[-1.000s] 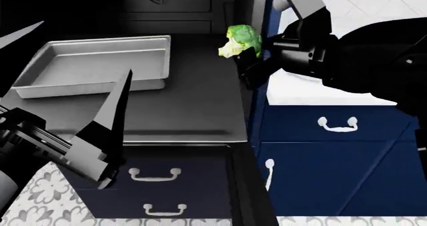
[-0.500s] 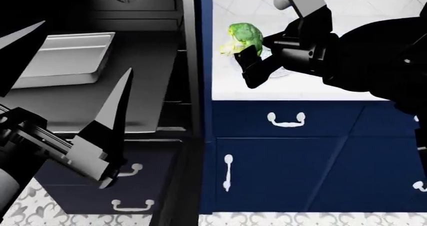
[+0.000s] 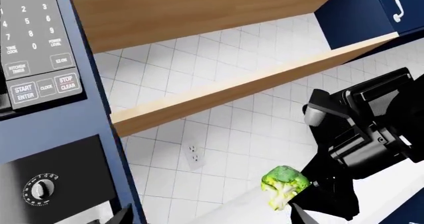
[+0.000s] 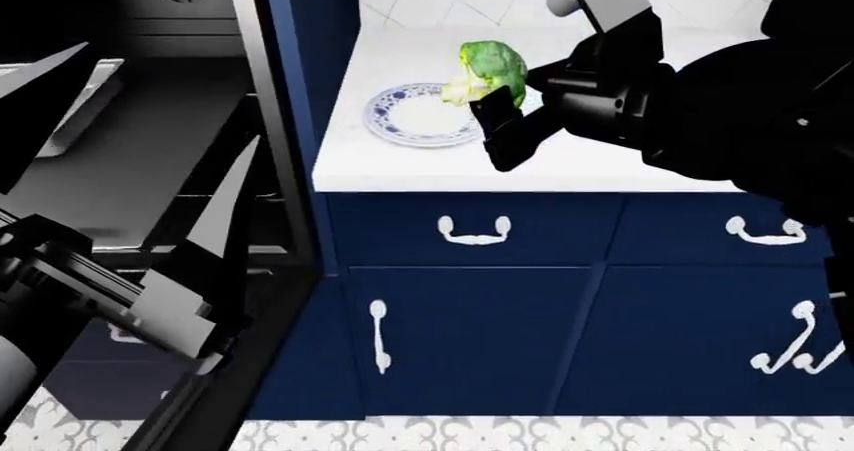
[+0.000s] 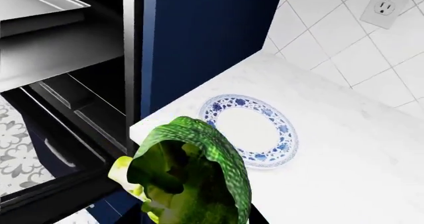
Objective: Pick the broccoli from the top rack in the oven and place it on the plate on the counter.
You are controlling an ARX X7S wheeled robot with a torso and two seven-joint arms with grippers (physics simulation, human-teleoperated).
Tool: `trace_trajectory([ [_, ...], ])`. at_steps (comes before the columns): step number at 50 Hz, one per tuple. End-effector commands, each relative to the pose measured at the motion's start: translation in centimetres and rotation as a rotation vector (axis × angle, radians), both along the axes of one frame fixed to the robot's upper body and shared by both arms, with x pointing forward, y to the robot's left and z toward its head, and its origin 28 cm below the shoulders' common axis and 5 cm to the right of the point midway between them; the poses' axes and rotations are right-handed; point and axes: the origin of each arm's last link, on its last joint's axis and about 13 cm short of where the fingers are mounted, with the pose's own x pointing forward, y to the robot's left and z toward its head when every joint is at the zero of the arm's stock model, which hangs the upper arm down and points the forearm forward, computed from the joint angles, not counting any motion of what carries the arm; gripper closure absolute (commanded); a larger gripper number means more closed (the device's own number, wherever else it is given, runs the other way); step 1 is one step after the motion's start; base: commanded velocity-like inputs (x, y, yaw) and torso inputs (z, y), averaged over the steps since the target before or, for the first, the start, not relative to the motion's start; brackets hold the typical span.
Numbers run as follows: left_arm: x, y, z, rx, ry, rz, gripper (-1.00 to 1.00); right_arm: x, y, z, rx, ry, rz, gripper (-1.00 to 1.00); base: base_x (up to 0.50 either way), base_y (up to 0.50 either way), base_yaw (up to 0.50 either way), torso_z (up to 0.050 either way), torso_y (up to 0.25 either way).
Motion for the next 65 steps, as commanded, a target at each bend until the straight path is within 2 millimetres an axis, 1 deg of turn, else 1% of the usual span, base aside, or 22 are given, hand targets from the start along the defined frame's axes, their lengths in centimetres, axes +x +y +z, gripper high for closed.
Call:
trace_trajectory([
  [1,0.01,0.03,0.04,0.0,0.001,0.001,-1.0,0.11,-0.01,0.21,-0.003,-0.019,-0.003,1.0,-0.06,-0.5,0.0,0.0,0.0],
  [7,-0.01,0.0,0.04,0.001,0.0,0.0,-1.0,0.19,-0.06,0.37,0.003,-0.036,-0.013,1.0,-0.04,-0.44,0.0,0.0,0.0],
  [20,-0.14,-0.1,0.14,0.004,0.0,-0.004,-1.0,0.17,-0.05,0.5,0.0,-0.058,-0.008,1.0,0.05,0.0,0.0,0.0,0.0],
  [65,-0.08,-0.15,0.01,0.007,0.001,-0.006,-1.0,0.09,-0.08,0.39,0.007,-0.063,-0.002,1.0,0.33,0.0,0.0,0.0,0.001],
])
